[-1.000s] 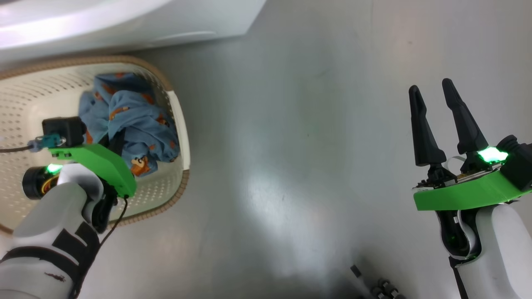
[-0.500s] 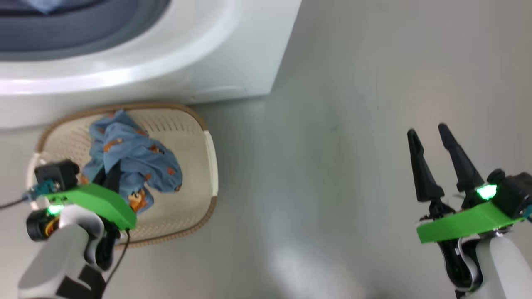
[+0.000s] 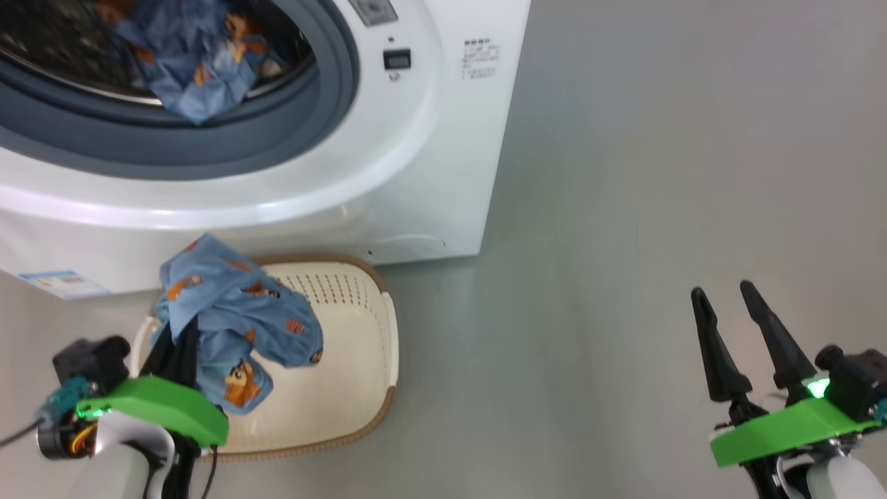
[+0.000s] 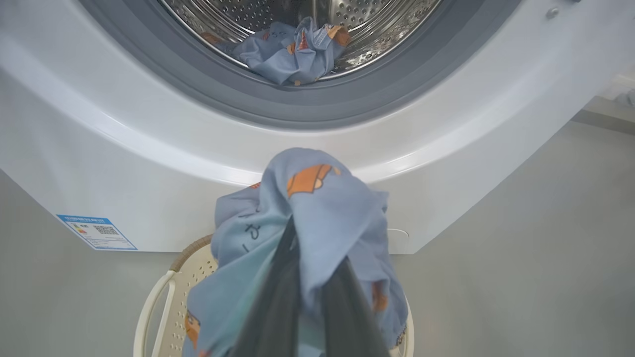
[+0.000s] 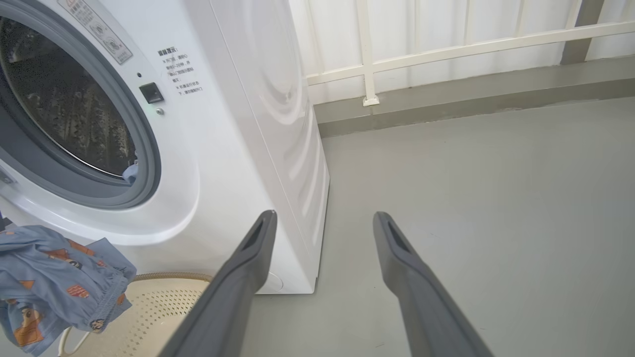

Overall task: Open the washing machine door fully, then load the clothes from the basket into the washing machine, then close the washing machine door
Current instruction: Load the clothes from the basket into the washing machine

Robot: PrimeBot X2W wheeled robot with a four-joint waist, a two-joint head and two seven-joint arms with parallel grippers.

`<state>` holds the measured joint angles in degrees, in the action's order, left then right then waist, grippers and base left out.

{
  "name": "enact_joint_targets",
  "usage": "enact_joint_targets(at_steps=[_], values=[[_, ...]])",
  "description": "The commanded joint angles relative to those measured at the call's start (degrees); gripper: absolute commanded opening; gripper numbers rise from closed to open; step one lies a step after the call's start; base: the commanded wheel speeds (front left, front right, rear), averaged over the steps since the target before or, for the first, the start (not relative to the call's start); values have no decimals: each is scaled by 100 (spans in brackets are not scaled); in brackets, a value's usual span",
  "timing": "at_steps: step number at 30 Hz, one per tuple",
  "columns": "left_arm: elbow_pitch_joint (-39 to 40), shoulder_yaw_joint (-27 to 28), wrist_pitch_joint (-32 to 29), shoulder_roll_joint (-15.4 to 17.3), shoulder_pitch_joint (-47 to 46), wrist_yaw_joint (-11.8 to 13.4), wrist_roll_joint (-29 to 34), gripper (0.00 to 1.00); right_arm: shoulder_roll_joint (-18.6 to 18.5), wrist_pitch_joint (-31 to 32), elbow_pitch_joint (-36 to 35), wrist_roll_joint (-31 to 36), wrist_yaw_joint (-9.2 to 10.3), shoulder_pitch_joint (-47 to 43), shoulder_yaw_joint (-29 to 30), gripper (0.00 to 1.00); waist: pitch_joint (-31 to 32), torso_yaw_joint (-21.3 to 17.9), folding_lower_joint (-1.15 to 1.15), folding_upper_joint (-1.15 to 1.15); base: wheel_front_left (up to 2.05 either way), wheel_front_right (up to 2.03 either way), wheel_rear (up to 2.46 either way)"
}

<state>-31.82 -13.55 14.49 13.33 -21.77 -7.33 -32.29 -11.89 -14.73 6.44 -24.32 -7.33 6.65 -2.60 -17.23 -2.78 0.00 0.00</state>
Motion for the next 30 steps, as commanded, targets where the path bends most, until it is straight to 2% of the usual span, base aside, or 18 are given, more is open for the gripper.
enact_joint_targets(at_steps=[1, 10, 21, 30], values=[[302, 297, 51, 141, 172, -15, 157, 0, -90, -27, -113, -30, -16, -172, -72, 100, 415, 114, 0, 0, 0, 0, 0], [1558, 975, 51, -133, 1132, -15, 759, 0, -129, -27, -144, -56, -16, -625, 128, 100, 752, 189, 0, 0, 0, 0, 0], [2875, 1419, 51, -540, 2218, -15, 1214, 0, -142, -27, -201, -58, -16, -905, 346, 100, 846, 232, 0, 0, 0, 0, 0], [3243, 1544, 51, -745, 2371, -15, 1238, 0, -120, -27, -220, -48, -16, -812, 347, 100, 734, 221, 0, 0, 0, 0, 0]])
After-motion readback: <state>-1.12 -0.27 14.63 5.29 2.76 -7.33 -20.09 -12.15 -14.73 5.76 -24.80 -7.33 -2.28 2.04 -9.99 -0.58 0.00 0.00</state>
